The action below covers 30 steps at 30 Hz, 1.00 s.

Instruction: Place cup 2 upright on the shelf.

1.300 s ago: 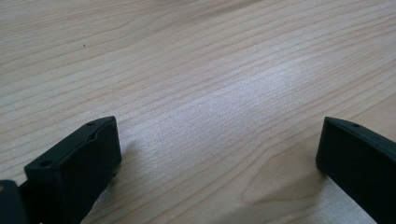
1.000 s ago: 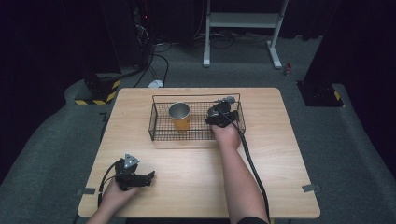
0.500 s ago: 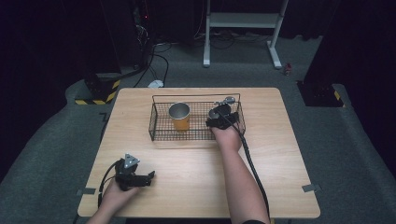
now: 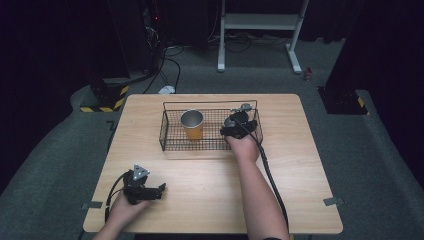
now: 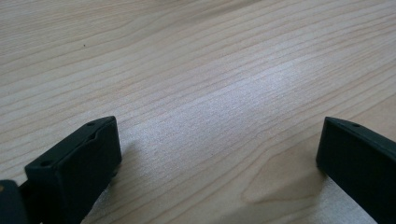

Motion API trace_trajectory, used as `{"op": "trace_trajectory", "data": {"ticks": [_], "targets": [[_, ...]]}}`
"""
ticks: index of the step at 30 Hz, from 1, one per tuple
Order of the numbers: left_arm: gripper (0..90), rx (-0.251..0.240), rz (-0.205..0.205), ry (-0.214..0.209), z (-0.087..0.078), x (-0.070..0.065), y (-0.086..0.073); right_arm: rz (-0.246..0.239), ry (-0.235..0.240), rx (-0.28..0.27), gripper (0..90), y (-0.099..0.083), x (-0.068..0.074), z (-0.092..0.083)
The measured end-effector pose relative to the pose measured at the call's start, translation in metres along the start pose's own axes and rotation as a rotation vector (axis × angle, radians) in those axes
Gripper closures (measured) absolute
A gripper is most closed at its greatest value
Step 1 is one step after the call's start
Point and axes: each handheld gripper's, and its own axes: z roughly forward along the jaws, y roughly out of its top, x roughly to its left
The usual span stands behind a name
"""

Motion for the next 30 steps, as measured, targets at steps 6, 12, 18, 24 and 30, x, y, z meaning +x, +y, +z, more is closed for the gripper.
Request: {"op": "trace_trajectory", "data": {"ticks": [6,12,18,24,30], "targets": [[0.2,0.0,0.002,0.001,0.0,0.0,0.0,-0.003,-0.009,-0.039,9.7,0.002,0.0,-0.007],[0.2,-0.001,0.0,0.001,0.0,0.0,0.0,-0.003,0.001,-0.049,9.7,0.003,0.003,-0.015],[0.2,0.002,0.002,0.0,0.0,0.0,0.0,-0.016,-0.004,-0.098,9.7,0.004,0.002,-0.029],[0.2,0.0,0.0,0.0,0.0,0.0,0.0,-0.035,-0.003,-0.153,9.7,0.005,0.003,-0.046],[0.2,0.0,0.0,-0.001,0.0,0.0,0.0,-0.042,0.014,-0.209,9.7,-0.002,0.003,-0.062]]}}
